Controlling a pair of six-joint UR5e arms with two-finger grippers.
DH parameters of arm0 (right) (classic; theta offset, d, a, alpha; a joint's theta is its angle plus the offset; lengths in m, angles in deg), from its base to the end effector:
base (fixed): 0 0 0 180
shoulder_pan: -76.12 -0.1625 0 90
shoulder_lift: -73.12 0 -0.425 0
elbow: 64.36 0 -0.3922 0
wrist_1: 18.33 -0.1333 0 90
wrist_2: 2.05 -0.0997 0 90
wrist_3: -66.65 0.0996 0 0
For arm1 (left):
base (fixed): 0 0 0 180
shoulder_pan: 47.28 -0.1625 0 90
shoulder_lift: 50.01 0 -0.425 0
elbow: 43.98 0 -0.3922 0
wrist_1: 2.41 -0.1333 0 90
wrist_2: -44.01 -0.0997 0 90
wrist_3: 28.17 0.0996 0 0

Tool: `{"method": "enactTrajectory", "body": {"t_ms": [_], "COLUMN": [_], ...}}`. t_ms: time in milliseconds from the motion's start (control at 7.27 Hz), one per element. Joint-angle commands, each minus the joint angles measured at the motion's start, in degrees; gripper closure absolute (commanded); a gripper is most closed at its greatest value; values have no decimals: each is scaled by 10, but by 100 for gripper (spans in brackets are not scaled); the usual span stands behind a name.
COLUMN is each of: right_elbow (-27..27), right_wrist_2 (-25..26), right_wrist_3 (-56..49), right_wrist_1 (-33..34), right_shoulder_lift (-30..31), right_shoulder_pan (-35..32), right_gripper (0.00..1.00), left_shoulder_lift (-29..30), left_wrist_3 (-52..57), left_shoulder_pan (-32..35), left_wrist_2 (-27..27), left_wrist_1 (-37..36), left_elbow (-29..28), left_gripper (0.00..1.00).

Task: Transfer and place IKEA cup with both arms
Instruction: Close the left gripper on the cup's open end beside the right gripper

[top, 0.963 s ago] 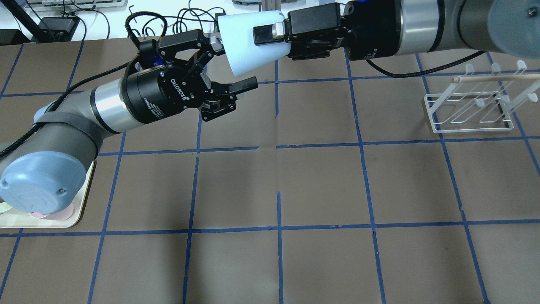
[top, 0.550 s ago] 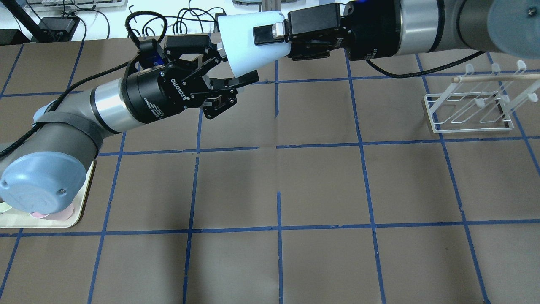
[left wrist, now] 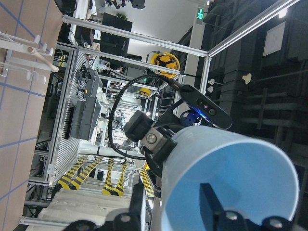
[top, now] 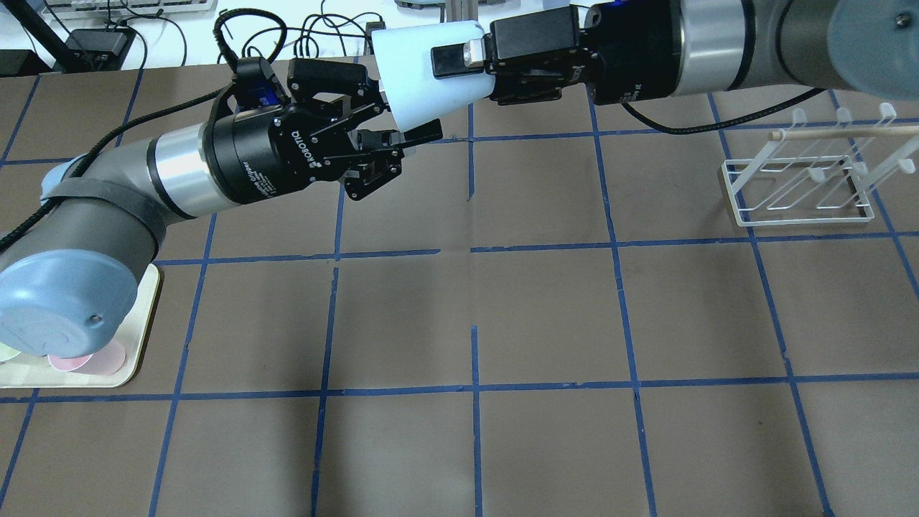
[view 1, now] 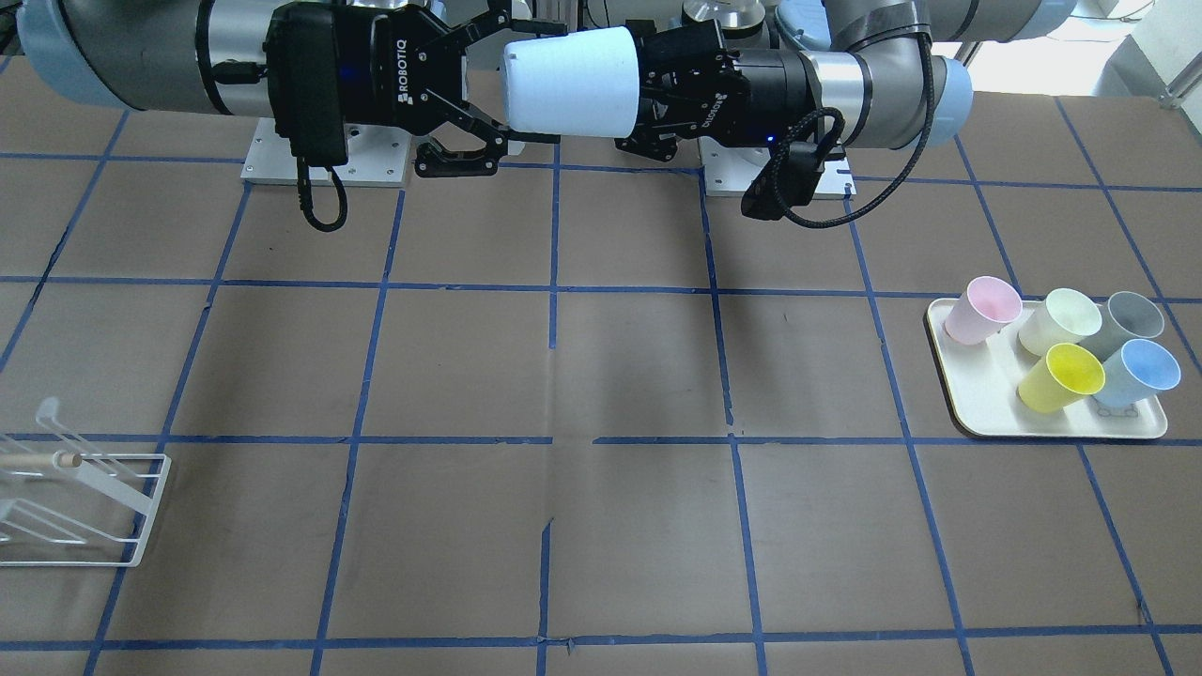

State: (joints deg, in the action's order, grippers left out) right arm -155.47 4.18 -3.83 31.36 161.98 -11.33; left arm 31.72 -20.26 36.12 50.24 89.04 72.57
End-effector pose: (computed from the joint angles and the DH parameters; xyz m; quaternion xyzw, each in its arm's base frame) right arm 0.2113 -0.4764 0.4966 -0.1866 0.7107 -0.1530 0.6608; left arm -0.1838 -0.4328 0.4366 0.1200 -0.6592 -0.0208 0.7421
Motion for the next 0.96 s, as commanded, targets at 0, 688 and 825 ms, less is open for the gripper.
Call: {"method": "enactTrajectory", "body": {"t_ms": [0,688,825], "right_elbow": [0,8,16], "right_wrist_2": [0,-2,-3], "right_wrist_3": [1,51,76], "right_wrist_1": [0,8,10], "right_shoulder_lift": [0,0,0], "right_shoulder_pan": [0,0,1], "right_gripper": [3,0,0], "left_shoulder_lift": [-3,-11,-12], "left_wrist_3": [-1,0,1], "left_shoulder_pan": [0,0,0], "left_wrist_2": [-24,-25,-26], "left_wrist_1": [0,-1,0], "left_elbow": [-4,-7,-8], "left_gripper": [83,100,100]}}
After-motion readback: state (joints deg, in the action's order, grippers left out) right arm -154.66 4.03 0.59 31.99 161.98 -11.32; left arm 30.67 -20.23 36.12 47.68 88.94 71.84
